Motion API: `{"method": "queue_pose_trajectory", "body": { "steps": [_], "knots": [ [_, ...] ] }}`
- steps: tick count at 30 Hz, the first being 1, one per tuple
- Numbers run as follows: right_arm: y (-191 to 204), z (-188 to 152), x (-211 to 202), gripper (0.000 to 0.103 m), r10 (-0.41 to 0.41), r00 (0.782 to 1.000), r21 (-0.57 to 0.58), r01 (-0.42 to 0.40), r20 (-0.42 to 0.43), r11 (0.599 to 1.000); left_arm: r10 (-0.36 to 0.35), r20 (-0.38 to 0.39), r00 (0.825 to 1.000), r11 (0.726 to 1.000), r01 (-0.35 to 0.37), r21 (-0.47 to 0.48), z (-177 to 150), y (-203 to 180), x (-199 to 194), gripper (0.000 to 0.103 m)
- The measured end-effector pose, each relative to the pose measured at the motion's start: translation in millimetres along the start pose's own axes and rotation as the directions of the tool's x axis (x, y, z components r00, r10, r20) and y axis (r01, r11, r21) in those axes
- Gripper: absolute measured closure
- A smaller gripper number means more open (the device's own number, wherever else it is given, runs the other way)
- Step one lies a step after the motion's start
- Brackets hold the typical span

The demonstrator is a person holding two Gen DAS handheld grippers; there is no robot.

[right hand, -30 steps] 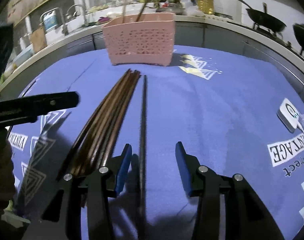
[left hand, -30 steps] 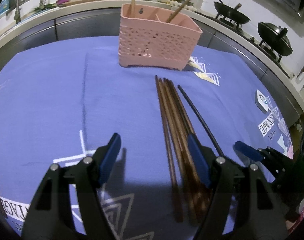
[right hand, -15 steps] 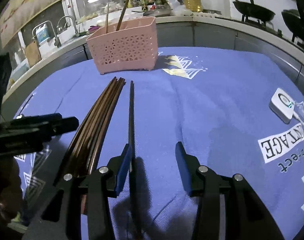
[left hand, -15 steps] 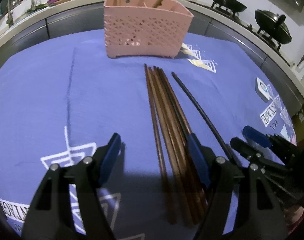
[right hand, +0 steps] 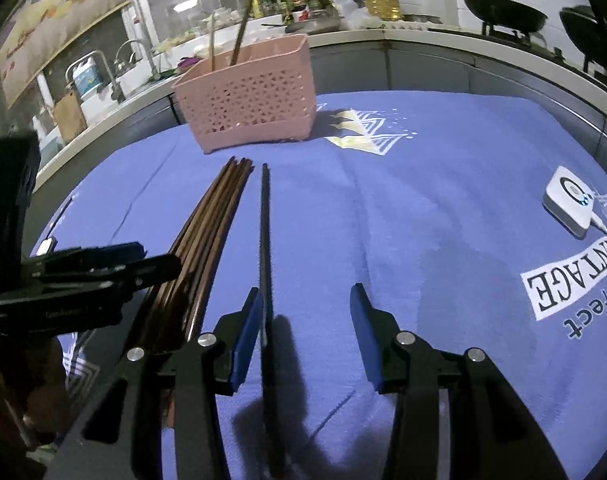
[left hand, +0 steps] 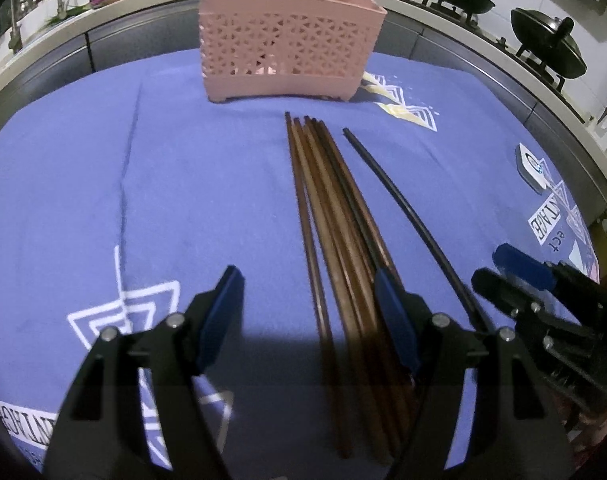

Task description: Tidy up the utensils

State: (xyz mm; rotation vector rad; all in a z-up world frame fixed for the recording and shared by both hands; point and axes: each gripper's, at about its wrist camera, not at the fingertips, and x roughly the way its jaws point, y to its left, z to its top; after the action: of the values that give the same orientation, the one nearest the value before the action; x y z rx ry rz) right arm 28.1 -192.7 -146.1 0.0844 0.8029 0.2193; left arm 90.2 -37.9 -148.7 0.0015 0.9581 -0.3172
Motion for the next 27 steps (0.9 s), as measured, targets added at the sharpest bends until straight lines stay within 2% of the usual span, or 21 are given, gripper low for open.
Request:
{"method": "queue_pose_trajectory", "body": {
  "steps": [5,7,9,17,20,21,22,23,24,27],
  "knots": [
    [8.2,0.6,0.3,0.057,-0.005,1.000,-0.040,0.005,0.003,0.999,0.023,0.016,1.000,0.999,-0.022,-0.025,1.5,7.9,-6.8,0.037],
    [10.5,0.2,1.9,0.057,-0.005,1.000,-0.050,0.005,0.000,0.999,0.044,0.018,0.999,0.999,-0.044,-0.015,1.4,8.0,-7.8,0.046],
    [12.3,-0.6,3.9,0.057,-0.006,1.000,-0.059,0.006,-0.006,0.998,0.070,0.002,0.998,0.998,-0.070,-0.004,0.9,7.8,-5.1,0.050],
    [20.5,-2.3,10.9,0.057,-0.023,0.999,-0.105,0.020,-0.027,0.994,0.141,0.001,0.990,0.988,-0.141,0.068,-3.0,-3.7,1.9,0.050],
    [26.6,-4.2,14.9,0.059,-0.056,0.998,-0.146,0.053,-0.021,0.988,0.165,0.017,0.986,0.982,-0.166,0.087,-2.5,-7.6,4.7,0.051],
    [27.7,-4.1,15.8,0.065,-0.059,0.998,-0.154,0.055,-0.019,0.986,0.164,0.033,0.986,0.983,-0.166,0.084,-1.3,-7.1,5.3,0.056],
    [26.5,-3.2,16.2,0.073,-0.057,0.998,-0.150,0.053,-0.020,0.987,0.162,0.041,0.986,0.983,-0.165,0.084,-0.3,-6.8,5.5,0.070],
    [24.5,-2.2,16.3,0.077,-0.056,0.998,-0.141,0.052,-0.024,0.989,0.154,0.046,0.987,0.984,-0.158,0.084,1.7,-5.5,5.6,0.079],
    [21.9,-1.8,16.2,0.084,-0.053,0.998,-0.134,0.048,-0.028,0.990,0.143,0.041,0.989,0.986,-0.146,0.079,3.5,-3.7,5.8,0.096],
    [16.4,-2.5,13.1,0.087,-0.061,0.997,-0.123,0.056,-0.037,0.991,0.119,0.018,0.993,0.991,-0.120,0.066,4.9,4.3,3.6,0.097]
  ]
}}
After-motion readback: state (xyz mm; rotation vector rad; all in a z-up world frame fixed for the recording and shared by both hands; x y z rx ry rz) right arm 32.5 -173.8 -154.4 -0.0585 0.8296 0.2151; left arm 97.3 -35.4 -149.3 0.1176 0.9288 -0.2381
